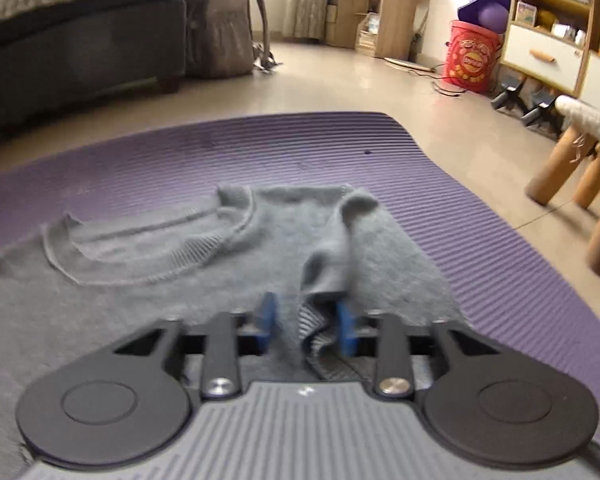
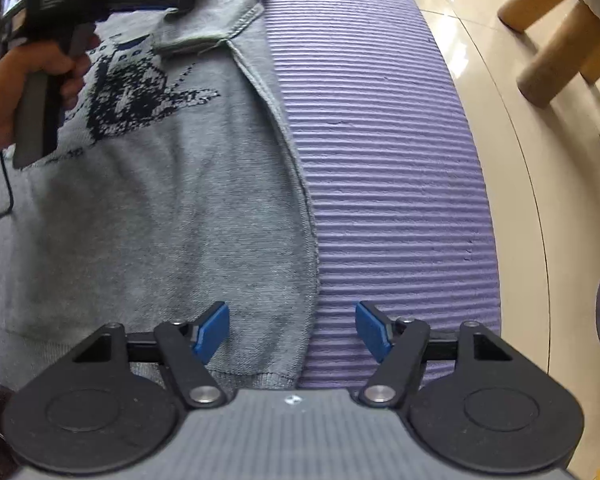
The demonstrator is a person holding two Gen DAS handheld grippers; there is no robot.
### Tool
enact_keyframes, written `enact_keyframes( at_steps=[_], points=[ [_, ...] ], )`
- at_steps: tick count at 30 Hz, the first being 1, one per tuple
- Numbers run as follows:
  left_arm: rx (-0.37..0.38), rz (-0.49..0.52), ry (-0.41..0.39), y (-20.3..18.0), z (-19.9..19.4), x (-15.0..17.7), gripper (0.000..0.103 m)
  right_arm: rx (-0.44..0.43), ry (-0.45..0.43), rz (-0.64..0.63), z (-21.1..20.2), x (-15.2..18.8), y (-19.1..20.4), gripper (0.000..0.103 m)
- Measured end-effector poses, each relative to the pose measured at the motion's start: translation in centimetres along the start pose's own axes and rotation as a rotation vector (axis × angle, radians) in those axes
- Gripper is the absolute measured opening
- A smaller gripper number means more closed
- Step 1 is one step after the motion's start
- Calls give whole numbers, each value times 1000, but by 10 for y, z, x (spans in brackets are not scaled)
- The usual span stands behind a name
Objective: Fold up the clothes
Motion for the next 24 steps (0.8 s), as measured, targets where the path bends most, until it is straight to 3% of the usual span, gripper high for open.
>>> enact_keyframes(
  at_steps=[3,6,9,11,13,15,16,20,21,24],
  points=[
    [22,15,-11,-2,-2,-2,71,9,-12,20,1,-2,-5,57],
    [47,53,1,-9,0,-1,72,13,-15,34,3,-4,-10,56],
    [13,123,12,-19,7,3,70,14,-15,31,5,-5,-11,56],
    [-22,148,7,-22,11,4,63,16,-18,24,6,-5,-9,56],
    [-60,159,-6,-23,13,3,41,15,-23,23,4,-4,-8,56],
    [-116,152,-29,-22,12,0,30,13,-27,28,5,-5,-7,53],
    [-150,144,-41,-20,10,-1,29,10,-30,35,5,-5,-8,51],
    [-248,74,-20,0,9,-2,31,-15,-26,56,2,-6,-12,25],
    [-227,44,-15,6,8,-2,31,-25,-24,67,2,-7,-14,21],
    [-161,-38,-14,20,1,-1,48,-40,-20,86,2,-8,-17,21]
  ],
)
Point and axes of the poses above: each gripper's, at about its wrist camera, not at the fingertips, and z roughly the way its jaws point, y to its left, x to its underside, the point moved 2 cm from there along z, roughly the way its jaws point, and after that the axes turned 5 degrees about z, right-handed, at the moved point
